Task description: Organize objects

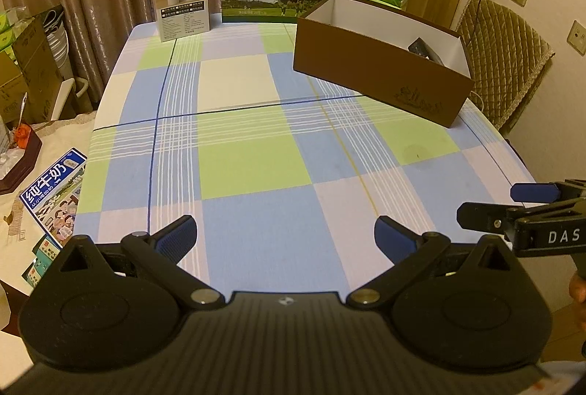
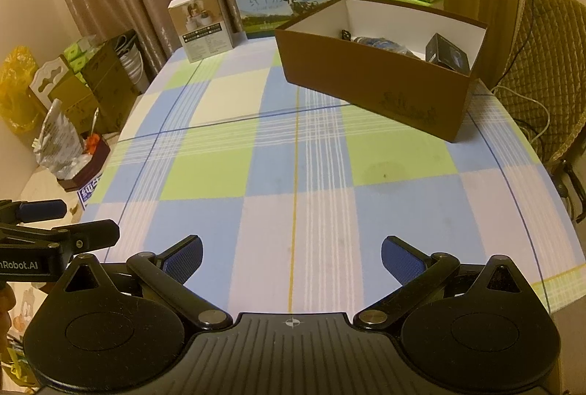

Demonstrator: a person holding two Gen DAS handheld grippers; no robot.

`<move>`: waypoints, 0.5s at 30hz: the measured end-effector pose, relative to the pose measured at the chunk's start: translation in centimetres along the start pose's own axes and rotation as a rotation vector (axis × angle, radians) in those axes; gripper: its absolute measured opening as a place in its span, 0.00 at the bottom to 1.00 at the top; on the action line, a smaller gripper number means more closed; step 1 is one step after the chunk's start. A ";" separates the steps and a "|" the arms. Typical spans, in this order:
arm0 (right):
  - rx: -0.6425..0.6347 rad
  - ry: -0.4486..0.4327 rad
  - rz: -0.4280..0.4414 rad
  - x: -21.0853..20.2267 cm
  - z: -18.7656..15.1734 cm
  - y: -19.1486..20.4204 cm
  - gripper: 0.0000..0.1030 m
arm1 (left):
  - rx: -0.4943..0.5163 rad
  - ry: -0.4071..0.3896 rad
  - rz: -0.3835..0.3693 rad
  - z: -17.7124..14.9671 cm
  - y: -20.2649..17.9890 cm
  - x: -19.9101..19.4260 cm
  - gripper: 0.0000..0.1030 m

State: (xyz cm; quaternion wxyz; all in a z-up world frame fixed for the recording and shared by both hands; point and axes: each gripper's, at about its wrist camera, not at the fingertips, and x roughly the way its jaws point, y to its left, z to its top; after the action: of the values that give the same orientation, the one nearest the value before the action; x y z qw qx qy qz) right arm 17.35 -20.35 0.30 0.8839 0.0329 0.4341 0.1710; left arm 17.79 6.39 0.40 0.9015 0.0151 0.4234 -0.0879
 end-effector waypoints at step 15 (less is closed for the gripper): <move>0.007 0.002 -0.004 -0.1 -0.1 -0.6 0.98 | 0.006 0.008 0.002 -0.1 -0.3 0.4 0.99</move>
State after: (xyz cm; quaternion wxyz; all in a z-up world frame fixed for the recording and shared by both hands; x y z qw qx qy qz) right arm 17.40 -20.91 0.19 0.8836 0.0347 0.4358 0.1676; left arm 17.88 6.07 0.08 0.8999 0.0183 0.4266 -0.0884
